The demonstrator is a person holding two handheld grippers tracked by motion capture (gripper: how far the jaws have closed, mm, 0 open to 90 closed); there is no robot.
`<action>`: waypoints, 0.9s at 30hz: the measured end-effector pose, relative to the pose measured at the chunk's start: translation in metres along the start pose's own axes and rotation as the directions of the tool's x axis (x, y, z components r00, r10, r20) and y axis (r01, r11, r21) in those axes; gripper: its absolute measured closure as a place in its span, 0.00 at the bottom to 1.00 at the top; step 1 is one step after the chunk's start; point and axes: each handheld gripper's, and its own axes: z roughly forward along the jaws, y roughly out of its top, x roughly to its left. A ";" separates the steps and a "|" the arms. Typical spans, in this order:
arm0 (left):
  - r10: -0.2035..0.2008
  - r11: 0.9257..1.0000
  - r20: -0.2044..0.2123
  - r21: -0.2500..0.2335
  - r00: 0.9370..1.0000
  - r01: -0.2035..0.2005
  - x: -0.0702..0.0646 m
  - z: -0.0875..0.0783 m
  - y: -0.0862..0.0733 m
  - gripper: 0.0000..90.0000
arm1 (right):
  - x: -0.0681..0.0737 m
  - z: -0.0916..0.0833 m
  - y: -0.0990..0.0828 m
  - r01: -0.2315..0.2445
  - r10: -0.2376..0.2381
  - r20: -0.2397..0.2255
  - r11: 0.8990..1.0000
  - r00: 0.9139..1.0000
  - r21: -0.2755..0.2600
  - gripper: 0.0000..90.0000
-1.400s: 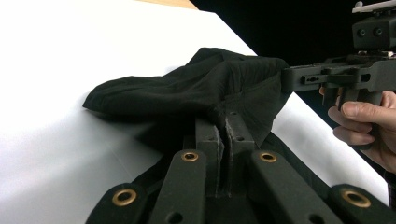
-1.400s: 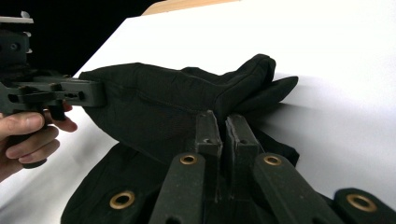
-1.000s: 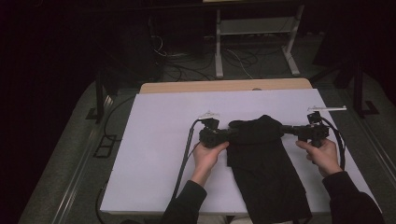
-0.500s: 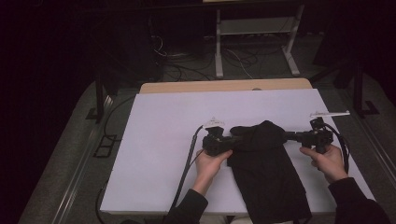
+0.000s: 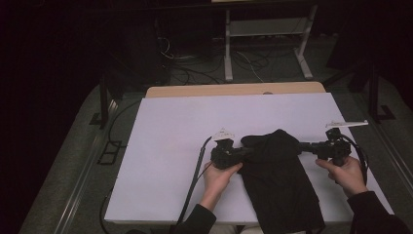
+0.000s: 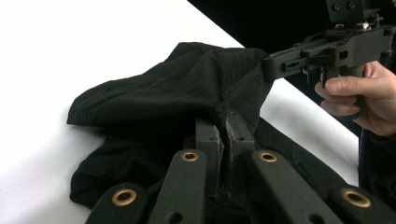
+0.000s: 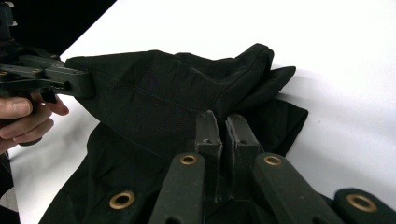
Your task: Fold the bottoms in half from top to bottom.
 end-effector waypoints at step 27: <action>-0.006 0.996 0.017 0.087 1.000 0.004 -0.003 -0.002 -0.028 0.95 | 0.001 0.005 -0.021 -0.006 0.007 -0.008 0.994 1.000 0.111 0.93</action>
